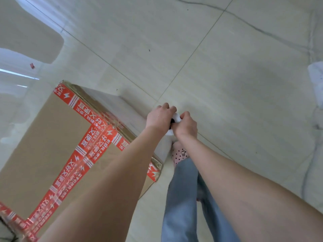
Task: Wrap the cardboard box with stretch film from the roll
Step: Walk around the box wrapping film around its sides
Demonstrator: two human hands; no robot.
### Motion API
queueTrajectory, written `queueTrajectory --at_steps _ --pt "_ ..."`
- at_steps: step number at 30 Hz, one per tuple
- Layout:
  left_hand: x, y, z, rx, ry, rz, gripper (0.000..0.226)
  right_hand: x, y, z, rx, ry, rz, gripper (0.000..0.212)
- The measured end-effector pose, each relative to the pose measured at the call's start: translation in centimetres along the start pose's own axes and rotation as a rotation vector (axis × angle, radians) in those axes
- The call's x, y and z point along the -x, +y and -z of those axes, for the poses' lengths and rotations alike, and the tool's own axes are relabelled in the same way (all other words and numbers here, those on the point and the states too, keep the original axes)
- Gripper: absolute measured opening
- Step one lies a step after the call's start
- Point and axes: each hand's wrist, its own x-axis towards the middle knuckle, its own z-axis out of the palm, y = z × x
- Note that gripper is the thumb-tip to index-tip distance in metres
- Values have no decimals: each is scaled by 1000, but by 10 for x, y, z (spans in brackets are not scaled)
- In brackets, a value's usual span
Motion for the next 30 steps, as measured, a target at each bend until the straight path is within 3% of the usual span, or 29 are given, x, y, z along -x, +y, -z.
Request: queueTrajectory --at_steps 7,12,16,20,24,30 --pt "-19 -18 16 47 30 42 22 -10 -19 -3 99 61 103 20" --pt "-22 -50 24 301 79 319 24 -23 -56 -8 168 57 268 28" --pt "-21 -72 27 416 77 494 26 -28 -72 -16 176 -29 163 40" --pt "-28 -70 31 263 17 321 31 -30 -75 -21 170 -43 59 34" --pt "-43 -65 34 127 24 114 39 -33 -77 -28 223 -1 146 25" --pt "-51 -83 40 163 73 172 17 -41 -101 -33 294 37 313 22"
